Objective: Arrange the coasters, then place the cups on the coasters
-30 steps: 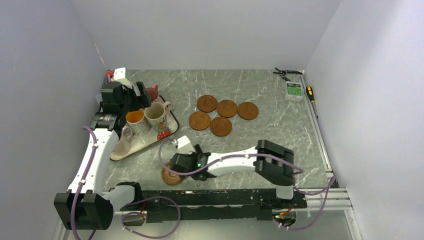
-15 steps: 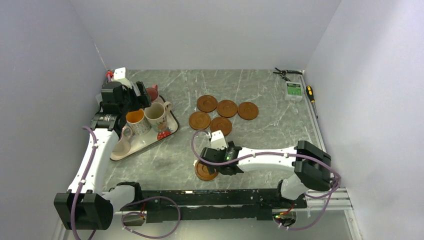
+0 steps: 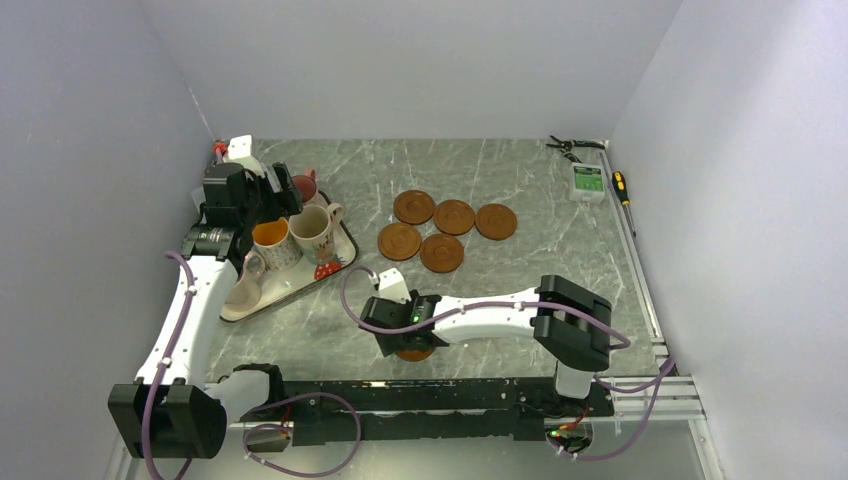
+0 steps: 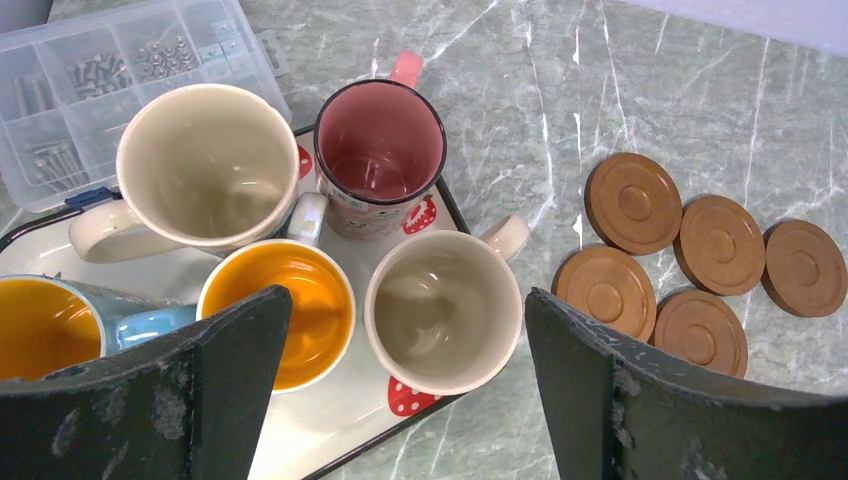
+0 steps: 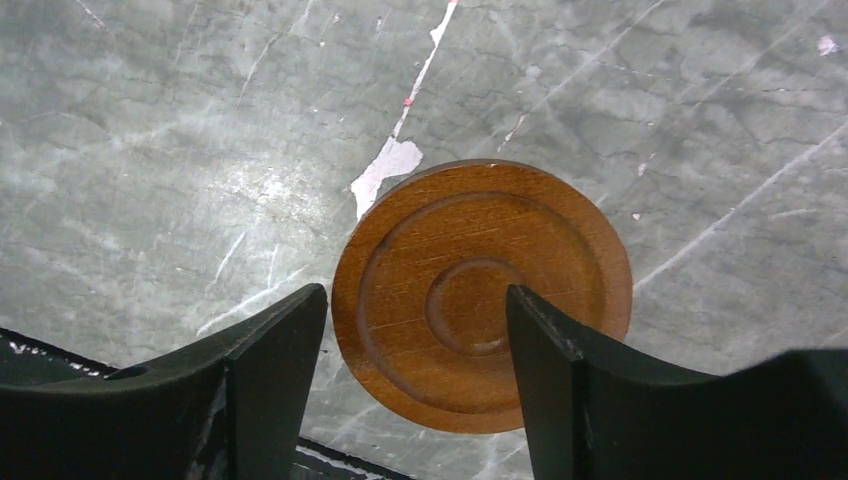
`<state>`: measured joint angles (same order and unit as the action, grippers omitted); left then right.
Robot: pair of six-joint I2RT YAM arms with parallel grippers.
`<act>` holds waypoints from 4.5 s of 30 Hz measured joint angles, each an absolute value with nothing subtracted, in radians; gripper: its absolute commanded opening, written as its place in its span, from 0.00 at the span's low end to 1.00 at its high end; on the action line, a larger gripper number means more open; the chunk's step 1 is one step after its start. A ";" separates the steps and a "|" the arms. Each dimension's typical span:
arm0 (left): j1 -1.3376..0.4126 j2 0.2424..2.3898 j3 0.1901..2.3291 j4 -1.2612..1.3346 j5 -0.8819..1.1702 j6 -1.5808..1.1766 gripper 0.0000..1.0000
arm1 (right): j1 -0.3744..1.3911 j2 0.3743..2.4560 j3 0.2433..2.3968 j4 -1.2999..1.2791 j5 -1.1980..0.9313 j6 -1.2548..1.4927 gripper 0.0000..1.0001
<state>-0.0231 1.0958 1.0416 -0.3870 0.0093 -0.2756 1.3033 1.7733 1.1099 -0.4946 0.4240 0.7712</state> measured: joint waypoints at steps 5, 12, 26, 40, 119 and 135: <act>-0.023 1.096 1.042 -0.387 0.009 -0.276 0.94 | 1.310 1.775 1.110 -0.491 0.399 0.771 0.65; -0.023 1.096 1.042 -0.387 0.009 -0.276 0.94 | 1.331 1.800 1.110 -0.493 0.386 0.779 0.62; -0.023 1.103 1.042 -0.387 0.009 -0.276 0.94 | 1.293 1.739 1.028 -0.523 0.416 0.823 0.60; -0.023 1.107 1.042 -0.387 0.009 -0.276 0.94 | 0.894 1.494 0.764 -0.436 0.359 0.849 0.59; -0.023 1.137 1.042 -0.387 -0.025 -0.274 0.94 | 0.445 1.628 0.823 -0.065 0.221 0.643 0.65; -0.023 1.137 1.042 -0.387 -0.025 -0.274 0.94 | 0.663 1.698 1.021 -0.308 0.410 0.540 0.92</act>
